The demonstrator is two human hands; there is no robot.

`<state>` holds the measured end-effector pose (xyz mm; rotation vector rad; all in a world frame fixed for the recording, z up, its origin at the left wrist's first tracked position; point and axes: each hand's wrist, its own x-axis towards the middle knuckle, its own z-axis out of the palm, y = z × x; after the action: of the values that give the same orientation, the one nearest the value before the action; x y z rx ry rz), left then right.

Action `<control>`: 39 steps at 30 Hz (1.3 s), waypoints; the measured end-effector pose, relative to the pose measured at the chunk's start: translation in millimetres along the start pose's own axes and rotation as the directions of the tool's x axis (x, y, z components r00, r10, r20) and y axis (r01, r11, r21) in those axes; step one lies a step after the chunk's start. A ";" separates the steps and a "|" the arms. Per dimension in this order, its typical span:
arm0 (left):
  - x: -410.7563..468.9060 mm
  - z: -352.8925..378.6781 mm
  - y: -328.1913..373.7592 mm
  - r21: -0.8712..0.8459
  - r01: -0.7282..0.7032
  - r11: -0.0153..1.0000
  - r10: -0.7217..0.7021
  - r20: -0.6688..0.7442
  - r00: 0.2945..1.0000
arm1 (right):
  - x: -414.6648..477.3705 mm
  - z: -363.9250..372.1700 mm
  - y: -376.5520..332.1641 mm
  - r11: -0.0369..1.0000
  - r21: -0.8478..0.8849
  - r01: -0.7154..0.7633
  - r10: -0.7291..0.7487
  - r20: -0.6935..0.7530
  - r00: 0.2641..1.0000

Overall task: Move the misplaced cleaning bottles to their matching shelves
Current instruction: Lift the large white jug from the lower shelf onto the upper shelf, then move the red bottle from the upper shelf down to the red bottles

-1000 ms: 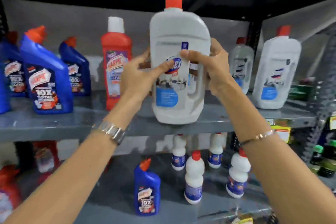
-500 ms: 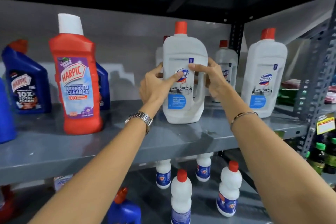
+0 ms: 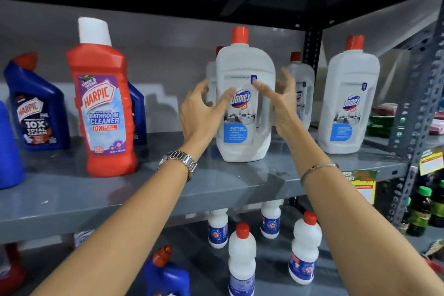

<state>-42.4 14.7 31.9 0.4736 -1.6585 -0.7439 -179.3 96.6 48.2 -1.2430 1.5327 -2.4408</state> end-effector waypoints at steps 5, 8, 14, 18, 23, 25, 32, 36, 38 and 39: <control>-5.5 -73.2 7.6 -0.273 -0.262 0.926 0.132 -0.416 0.900 | -48.1 43.4 -21.4 0.932 -0.027 0.363 -0.348 -0.356 0.867; -3.4 -131.3 -4.2 -0.461 -0.336 0.821 -0.063 -0.658 0.750 | -79.7 101.5 -20.7 0.873 -0.081 0.480 -0.486 -0.203 0.850; 19.7 -184.8 -58.2 -0.308 0.084 0.948 -0.202 -0.374 0.905 | -95.3 186.2 1.6 0.999 0.021 0.024 -0.029 0.269 0.963; 24.2 -195.7 -72.7 -0.276 0.216 0.936 -0.245 -0.075 0.967 | -93.9 203.2 8.2 0.993 -0.004 -0.121 0.115 0.358 0.927; 18.6 -199.7 -76.6 -0.314 0.298 0.902 -0.282 0.096 0.955 | -99.4 207.0 4.2 0.981 0.072 -0.180 0.140 0.379 0.915; 17.1 -200.2 -76.2 -0.303 0.271 0.914 -0.253 0.097 0.963 | -101.1 206.8 0.7 0.981 0.063 -0.184 0.145 0.393 0.908; 9.4 -212.7 -68.7 -0.278 0.219 0.935 -0.209 0.066 0.976 | -112.0 206.9 -12.8 0.986 0.052 -0.160 0.127 0.395 0.910; -3.4 -228.8 -60.8 -0.283 0.181 0.942 -0.182 0.023 0.983 | -128.6 209.6 -22.0 0.986 0.101 -0.131 0.082 0.394 0.915; -12.9 -241.8 -52.4 -0.306 0.166 0.938 -0.173 0.003 0.985 | -140.2 212.0 -30.9 0.986 0.123 -0.116 0.055 0.412 0.910; -18.1 -249.4 -47.6 -0.319 0.155 0.935 -0.166 -0.005 0.986 | -146.4 213.1 -36.4 0.985 0.139 -0.104 0.036 0.426 0.904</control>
<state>199.7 -60.8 10.4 0.3907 -1.4460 -1.0991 66.7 11.0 30.6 -1.5247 1.2159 -2.0195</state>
